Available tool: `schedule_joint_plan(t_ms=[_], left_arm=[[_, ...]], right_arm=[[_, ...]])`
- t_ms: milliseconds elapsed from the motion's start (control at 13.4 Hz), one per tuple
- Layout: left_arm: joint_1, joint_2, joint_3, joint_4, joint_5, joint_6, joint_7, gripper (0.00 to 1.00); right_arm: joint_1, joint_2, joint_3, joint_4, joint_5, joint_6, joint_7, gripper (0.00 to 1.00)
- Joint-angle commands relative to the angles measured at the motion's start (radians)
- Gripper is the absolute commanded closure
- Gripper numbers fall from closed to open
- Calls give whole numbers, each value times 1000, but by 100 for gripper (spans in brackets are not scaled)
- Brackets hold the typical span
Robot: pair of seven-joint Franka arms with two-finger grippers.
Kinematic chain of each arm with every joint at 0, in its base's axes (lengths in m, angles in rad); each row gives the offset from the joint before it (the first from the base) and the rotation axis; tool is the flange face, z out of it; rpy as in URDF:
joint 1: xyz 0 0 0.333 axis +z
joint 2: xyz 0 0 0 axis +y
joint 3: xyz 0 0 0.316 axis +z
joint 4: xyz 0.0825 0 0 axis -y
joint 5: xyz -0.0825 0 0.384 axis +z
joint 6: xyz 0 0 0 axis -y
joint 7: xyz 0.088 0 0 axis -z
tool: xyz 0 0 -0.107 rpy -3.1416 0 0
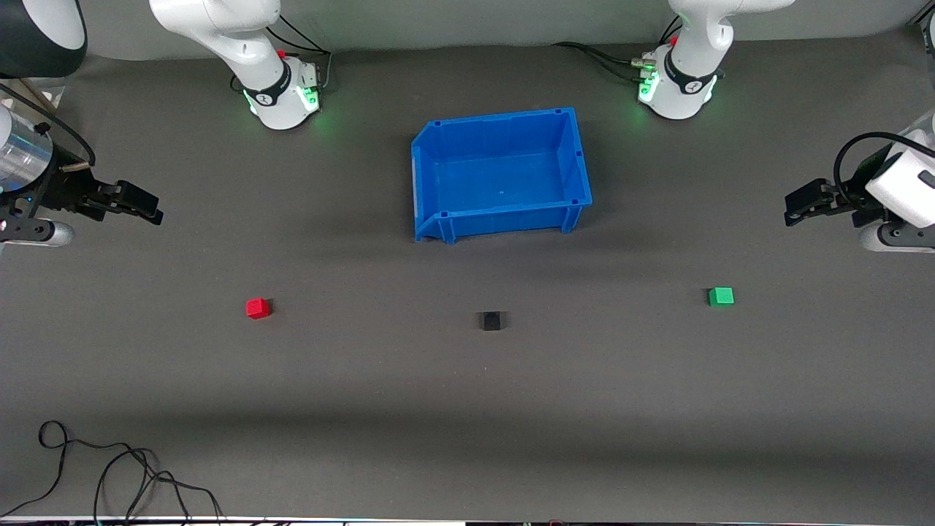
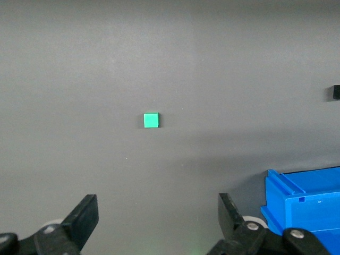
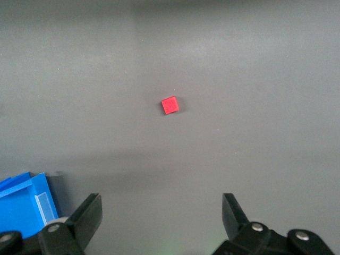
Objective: Attach green and red cubes to black cube
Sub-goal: 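Move the right gripper toward the red cube while the left gripper reaches the green cube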
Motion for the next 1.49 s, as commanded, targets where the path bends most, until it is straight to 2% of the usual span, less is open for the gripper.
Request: schedule_joint_plan(t_ms=[0, 521, 894, 968, 1117, 1415], left_arm=[[1, 4, -2, 15, 15, -13, 3, 0], [4, 4, -2, 30, 1, -16, -60, 0], [22, 41, -2, 45, -7, 4, -665, 0], [45, 43, -2, 47, -39, 7, -762, 0], [109, 50, 0, 44, -142, 25, -932, 0], [131, 92, 0, 36, -169, 24, -1225, 0]], right_arm=[[15, -1, -8, -2, -13, 12, 19, 0], [18, 5, -6, 3, -13, 13, 21, 0], [-4, 20, -12, 24, -10, 12, 7, 0], [-10, 34, -20, 24, -7, 15, -5, 0], [-5, 72, -25, 20, -6, 42, -80, 0], [-4, 187, -23, -19, -6, 140, -90, 0]])
